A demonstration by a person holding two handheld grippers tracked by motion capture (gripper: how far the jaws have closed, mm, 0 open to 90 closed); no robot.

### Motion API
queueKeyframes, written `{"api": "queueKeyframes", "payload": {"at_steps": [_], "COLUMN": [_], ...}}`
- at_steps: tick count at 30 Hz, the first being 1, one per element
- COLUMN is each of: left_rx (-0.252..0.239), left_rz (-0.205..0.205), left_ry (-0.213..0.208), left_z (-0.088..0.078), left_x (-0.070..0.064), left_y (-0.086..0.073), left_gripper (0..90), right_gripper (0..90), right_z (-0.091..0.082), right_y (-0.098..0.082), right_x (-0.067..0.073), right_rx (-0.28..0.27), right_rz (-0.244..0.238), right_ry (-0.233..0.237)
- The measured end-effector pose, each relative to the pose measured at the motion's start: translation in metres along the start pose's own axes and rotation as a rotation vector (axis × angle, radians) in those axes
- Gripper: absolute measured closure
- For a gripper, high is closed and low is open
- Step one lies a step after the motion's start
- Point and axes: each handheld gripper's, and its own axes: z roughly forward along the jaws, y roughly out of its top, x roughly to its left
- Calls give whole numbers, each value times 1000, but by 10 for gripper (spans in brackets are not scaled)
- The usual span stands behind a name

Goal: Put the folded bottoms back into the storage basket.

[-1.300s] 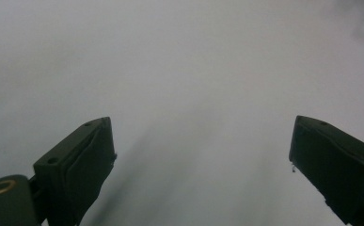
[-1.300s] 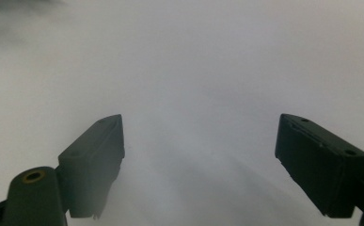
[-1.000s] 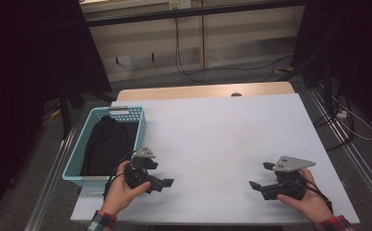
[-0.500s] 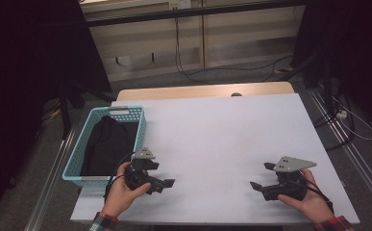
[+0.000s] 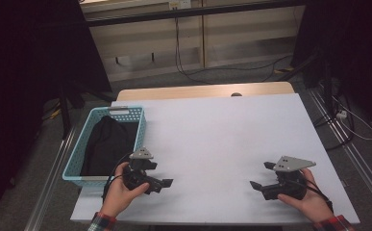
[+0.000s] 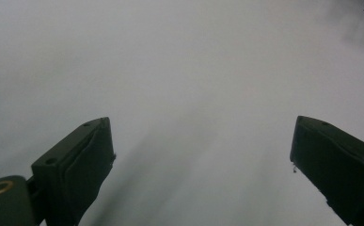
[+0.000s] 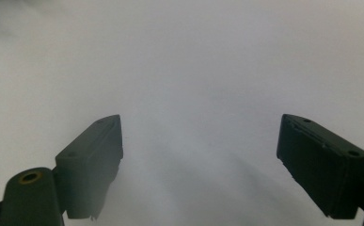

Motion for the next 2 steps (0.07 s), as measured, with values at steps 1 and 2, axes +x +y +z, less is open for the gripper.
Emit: {"api": "queueKeyframes", "payload": {"at_steps": [1,2], "left_rx": [2,4], "left_rz": [-3,-1], "left_ry": [-4,-3], "left_z": [0,1], "left_x": [0,0], "left_y": [0,0], "left_gripper": [67,67], "right_gripper": [149,148], "right_z": [0,0], "right_y": [0,0], "right_x": [0,0], "right_rx": [0,1], "right_rz": [-1,-1], "right_ry": [0,-2]}}
